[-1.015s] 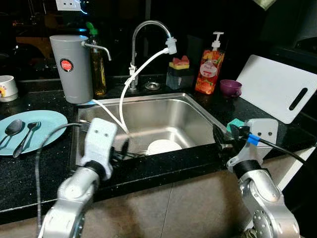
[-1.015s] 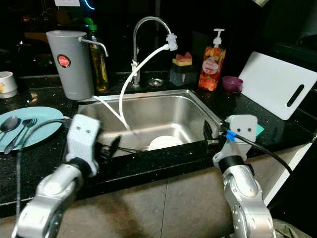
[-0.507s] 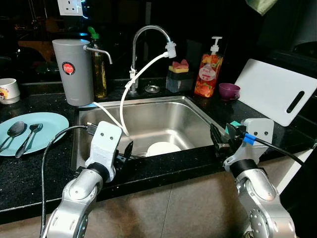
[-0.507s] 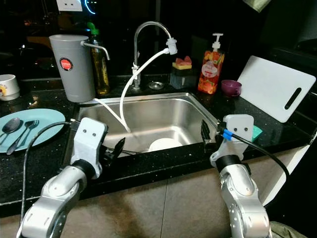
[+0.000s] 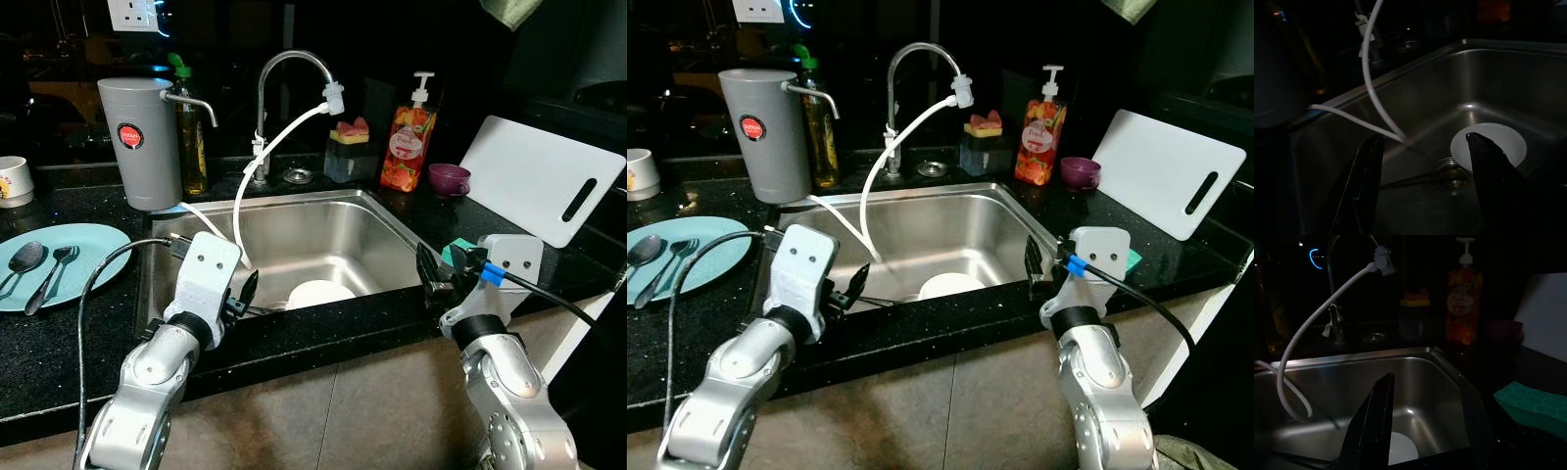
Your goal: Kitchen organization
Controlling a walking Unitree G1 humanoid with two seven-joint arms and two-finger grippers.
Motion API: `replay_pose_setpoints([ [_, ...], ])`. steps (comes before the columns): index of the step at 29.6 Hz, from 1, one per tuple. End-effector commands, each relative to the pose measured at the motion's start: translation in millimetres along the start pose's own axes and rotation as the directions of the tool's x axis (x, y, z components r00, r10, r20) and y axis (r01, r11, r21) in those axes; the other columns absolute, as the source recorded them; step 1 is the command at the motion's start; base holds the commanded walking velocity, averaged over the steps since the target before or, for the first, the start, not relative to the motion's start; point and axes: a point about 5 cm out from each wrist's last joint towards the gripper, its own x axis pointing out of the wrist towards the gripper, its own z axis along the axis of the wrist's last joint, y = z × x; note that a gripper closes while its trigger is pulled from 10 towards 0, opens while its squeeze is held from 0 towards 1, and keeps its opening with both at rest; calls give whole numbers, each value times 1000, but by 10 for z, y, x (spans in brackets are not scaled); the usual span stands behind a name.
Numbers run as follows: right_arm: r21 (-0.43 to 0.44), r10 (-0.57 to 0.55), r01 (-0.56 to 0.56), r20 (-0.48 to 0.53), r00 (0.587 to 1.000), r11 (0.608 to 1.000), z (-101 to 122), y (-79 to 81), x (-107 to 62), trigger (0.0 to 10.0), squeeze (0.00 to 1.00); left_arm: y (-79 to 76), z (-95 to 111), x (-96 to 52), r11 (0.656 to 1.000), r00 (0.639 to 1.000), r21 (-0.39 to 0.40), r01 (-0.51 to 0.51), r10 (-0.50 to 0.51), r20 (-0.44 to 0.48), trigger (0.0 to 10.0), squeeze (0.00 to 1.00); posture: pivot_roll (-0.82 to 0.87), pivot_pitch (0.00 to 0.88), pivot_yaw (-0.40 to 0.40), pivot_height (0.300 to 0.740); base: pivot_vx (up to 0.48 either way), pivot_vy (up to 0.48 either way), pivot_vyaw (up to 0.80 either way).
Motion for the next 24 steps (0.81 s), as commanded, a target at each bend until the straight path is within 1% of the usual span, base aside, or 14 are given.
replay_pose_setpoints([
  [1, 4, -18, 18, 8, 1000, 1000, 7, -29, -1, 10000, 0, 16, -29, -17, 1000, 1000, 13, 0, 0, -12, 10000, 0, 147, 52, -59, 740, 0, 0, 0],
  [7, 3, -17, 17, 0, 1000, 1000, 9, -39, -10, 10000, 0, 3, -14, -7, 1000, 1000, 3, -13, 13, -6, 10000, 0, 141, 61, -69, 740, 0, 0, 0],
  [11, -1, -20, 20, 2, 1000, 1000, 16, -46, -2, 10000, 0, -28, -31, -16, 1000, 1000, 9, 0, 1, -8, 10000, 0, 131, 56, -65, 740, 0, 0, 0],
  [12, 0, -21, 21, 8, 1000, 1000, 32, -43, -1, 10000, 0, -23, -28, -15, 1000, 1000, 10, 2, -2, -7, 10000, 0, 125, 44, -58, 740, 0, 0, 0],
  [15, 1, -21, 21, 13, 1000, 1000, 39, -44, -5, 10000, 0, -16, -33, -7, 1000, 1000, 12, 3, -3, -6, 10000, 0, 129, 52, -60, 740, 0, 0, 0],
  [17, 3, -34, 34, 7, 999, 999, 23, -63, -21, 10000, 0, 19, -25, 24, 999, 1000, 30, -10, 10, -9, 10000, 0, 140, 57, -71, 740, 0, 0, 0],
  [19, -1, -27, 27, 1, 1000, 1000, 12, -66, -24, 10000, 0, 53, -24, 25, 999, 1000, 41, -23, 23, -12, 10000, 0, 139, 51, -68, 740, 0, 0, 0],
  [24, -5, -37, 38, 8, 999, 999, 16, -103, -10, 10000, 0, 46, -30, 7, 999, 1000, 48, -21, 21, -13, 10000, 0, 151, 39, -67, 740, 0, 0, 0],
])
